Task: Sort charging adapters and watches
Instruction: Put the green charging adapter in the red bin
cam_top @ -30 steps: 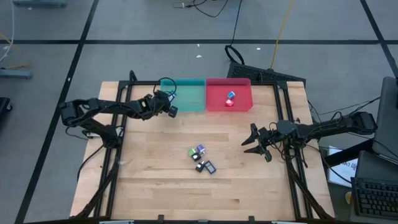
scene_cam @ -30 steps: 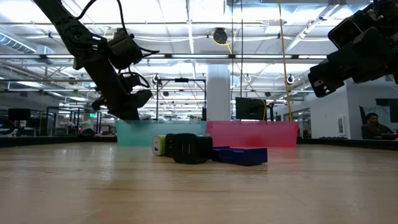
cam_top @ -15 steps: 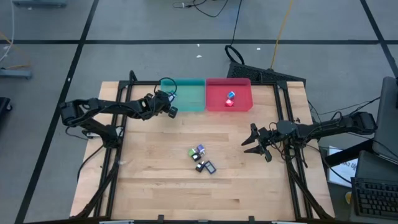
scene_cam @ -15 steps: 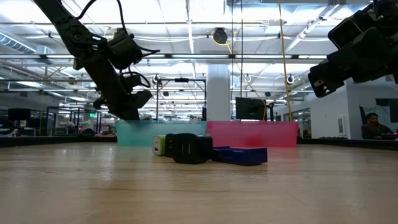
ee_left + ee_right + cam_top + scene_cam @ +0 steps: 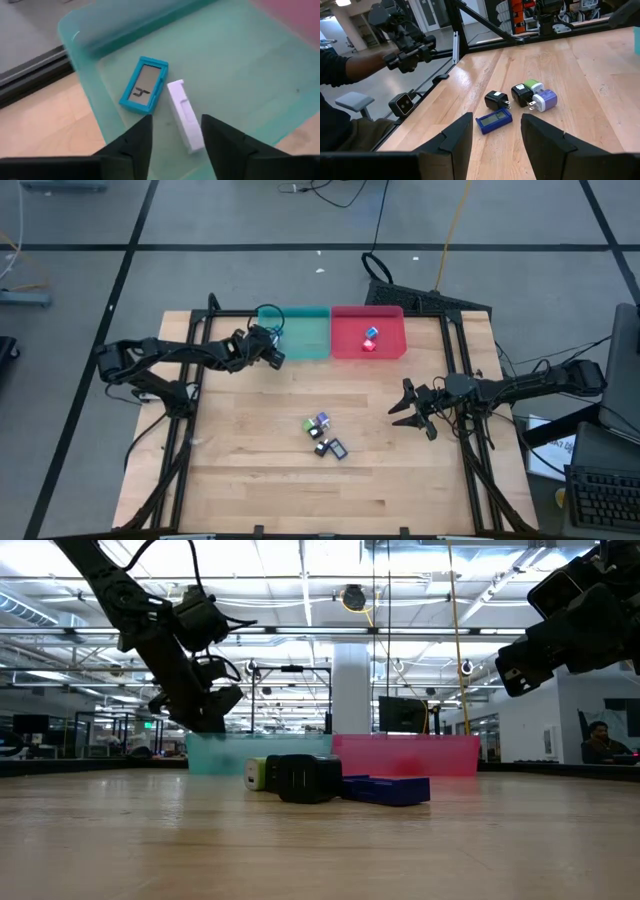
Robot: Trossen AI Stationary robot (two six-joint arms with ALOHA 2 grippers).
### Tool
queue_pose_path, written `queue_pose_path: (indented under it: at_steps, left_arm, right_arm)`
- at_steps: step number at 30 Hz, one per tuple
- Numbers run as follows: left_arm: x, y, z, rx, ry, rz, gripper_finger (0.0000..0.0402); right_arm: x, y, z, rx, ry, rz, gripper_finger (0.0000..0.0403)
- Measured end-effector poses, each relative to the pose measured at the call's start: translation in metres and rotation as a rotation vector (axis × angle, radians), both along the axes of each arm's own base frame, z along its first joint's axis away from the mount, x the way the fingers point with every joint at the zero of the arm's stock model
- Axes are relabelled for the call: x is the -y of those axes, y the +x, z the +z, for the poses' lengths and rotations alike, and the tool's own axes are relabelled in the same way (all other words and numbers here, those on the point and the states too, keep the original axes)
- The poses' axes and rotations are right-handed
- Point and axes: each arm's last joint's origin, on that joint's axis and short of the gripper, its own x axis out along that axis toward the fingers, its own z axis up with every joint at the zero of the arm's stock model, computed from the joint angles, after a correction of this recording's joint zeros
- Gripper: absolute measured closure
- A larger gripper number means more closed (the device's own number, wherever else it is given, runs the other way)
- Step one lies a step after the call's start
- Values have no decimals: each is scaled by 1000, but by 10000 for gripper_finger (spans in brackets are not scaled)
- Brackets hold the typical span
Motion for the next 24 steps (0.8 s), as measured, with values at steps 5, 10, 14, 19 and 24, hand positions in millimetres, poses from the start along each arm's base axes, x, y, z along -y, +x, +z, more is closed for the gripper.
queue_pose_path:
  at_steps: [5,10,14,19,24]
  left_arm:
    - [3,6,18,34,13,-66,197]
    - [13,13,45,85,79,-143,191]
    - [26,19,71,165,130,-209,190]
    - [55,25,88,274,75,-378,190]
    - [92,34,90,406,-121,-552,190]
  right_arm:
    - [0,0,0,0,0,0,248]
    - [0,0,0,0,0,0,248]
    - [0,0,0,-1,0,-1,248]
    - [0,0,0,0,0,-1,248]
    - [0,0,0,0,0,-1,248]
